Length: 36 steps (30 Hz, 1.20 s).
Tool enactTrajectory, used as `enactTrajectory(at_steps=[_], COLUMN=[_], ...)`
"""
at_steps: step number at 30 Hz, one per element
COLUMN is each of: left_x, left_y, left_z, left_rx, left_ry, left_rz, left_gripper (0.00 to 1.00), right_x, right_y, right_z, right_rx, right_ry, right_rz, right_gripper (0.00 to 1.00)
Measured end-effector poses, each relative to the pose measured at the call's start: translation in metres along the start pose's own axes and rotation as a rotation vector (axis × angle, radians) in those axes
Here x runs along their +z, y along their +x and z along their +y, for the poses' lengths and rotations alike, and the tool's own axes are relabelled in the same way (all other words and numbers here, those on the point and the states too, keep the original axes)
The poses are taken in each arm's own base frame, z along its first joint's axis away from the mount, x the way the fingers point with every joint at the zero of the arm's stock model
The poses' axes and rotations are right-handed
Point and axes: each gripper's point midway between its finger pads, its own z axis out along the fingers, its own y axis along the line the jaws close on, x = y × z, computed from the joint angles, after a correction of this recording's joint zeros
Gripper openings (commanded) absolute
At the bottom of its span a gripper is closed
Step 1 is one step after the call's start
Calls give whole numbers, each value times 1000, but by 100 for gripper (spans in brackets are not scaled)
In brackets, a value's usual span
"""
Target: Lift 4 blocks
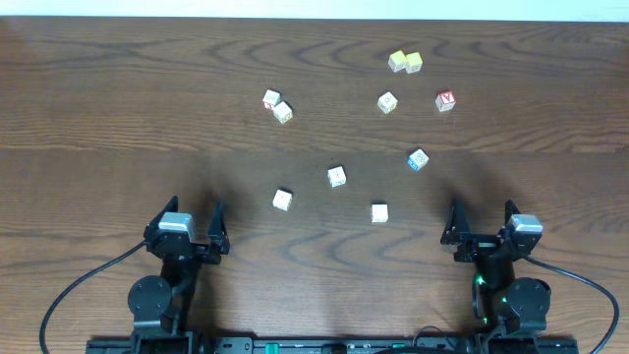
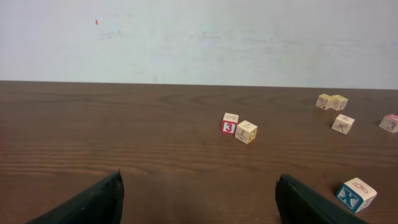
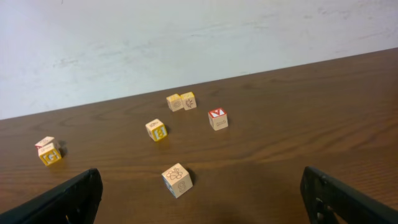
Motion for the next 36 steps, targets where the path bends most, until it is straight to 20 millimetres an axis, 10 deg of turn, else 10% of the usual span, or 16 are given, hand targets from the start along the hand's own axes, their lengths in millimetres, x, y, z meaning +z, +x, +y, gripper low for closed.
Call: enactTrajectory(at_steps=[29,36], left_x=[0,-11], left_y=[-3,-4], left_z=[-2,-60], left_rx=[-9,-181], left_ry=[10,353], left_rz=[-10,23], left_gripper=[78,78], right_x=[0,0], right_y=[0,-3], right_z=[0,4], right_rx=[0,34], right_ry=[0,-20], right_rz=[0,-12], right_gripper=[99,99])
